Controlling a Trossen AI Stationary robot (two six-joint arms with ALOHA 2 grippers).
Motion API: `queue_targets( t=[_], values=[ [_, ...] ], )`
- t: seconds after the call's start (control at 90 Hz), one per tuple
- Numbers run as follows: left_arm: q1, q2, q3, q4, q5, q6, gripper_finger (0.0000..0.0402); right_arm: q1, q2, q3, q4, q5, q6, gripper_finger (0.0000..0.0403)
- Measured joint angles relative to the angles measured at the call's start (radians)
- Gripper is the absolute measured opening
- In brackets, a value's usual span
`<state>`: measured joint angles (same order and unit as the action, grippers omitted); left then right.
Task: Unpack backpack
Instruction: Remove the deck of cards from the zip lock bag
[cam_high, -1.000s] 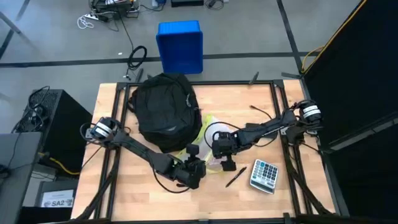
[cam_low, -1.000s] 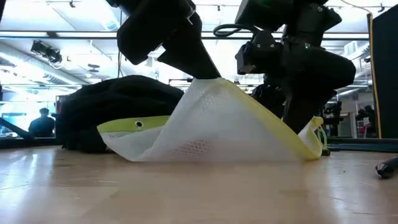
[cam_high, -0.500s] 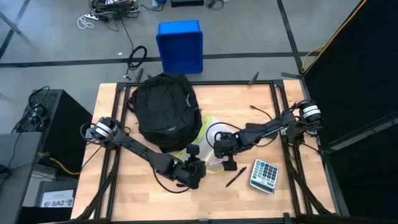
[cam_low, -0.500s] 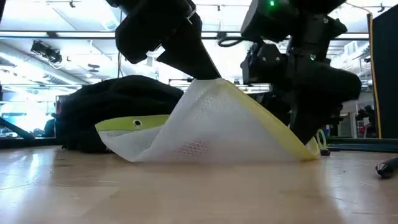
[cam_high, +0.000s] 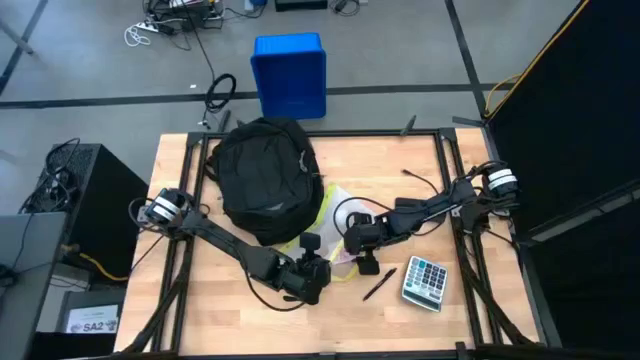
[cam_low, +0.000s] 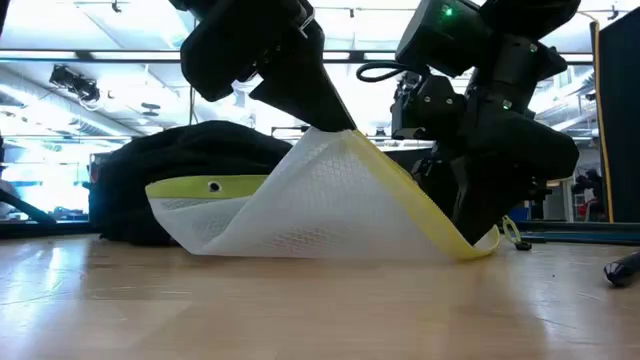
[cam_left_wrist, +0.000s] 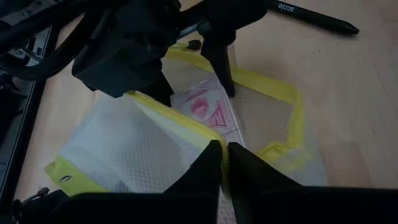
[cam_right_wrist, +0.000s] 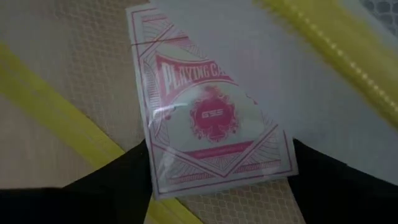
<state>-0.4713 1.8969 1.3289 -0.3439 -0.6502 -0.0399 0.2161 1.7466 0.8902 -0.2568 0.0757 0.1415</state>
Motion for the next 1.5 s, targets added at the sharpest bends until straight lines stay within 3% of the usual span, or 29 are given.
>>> queue_targets(
  t=[0.644, 1.011, 1.222, 1.5],
  values=[
    [0.000, 0.000, 0.000, -0.043, -0.006, -0.031, 0.0000, 0.105, -0.099, 0.120, -0.245, 0.021, 0.063, 0.0282],
    [0.000, 0.000, 0.000, -0.045, -0.006, -0.040, 0.0000, 0.194, -0.217, 0.142, -0.466, 0.037, 0.241, 0.0281],
    [0.000, 0.000, 0.000, -0.045, -0.006, -0.043, 0.0000, 0.269, -0.225, 0.142, -0.371, 0.038, 0.275, 0.0281],
    [0.000, 0.000, 0.000, -0.044, -0.009, -0.043, 0.0000, 0.354, -0.050, 0.142, -0.233, 0.034, 0.303, 0.0282]
  ],
)
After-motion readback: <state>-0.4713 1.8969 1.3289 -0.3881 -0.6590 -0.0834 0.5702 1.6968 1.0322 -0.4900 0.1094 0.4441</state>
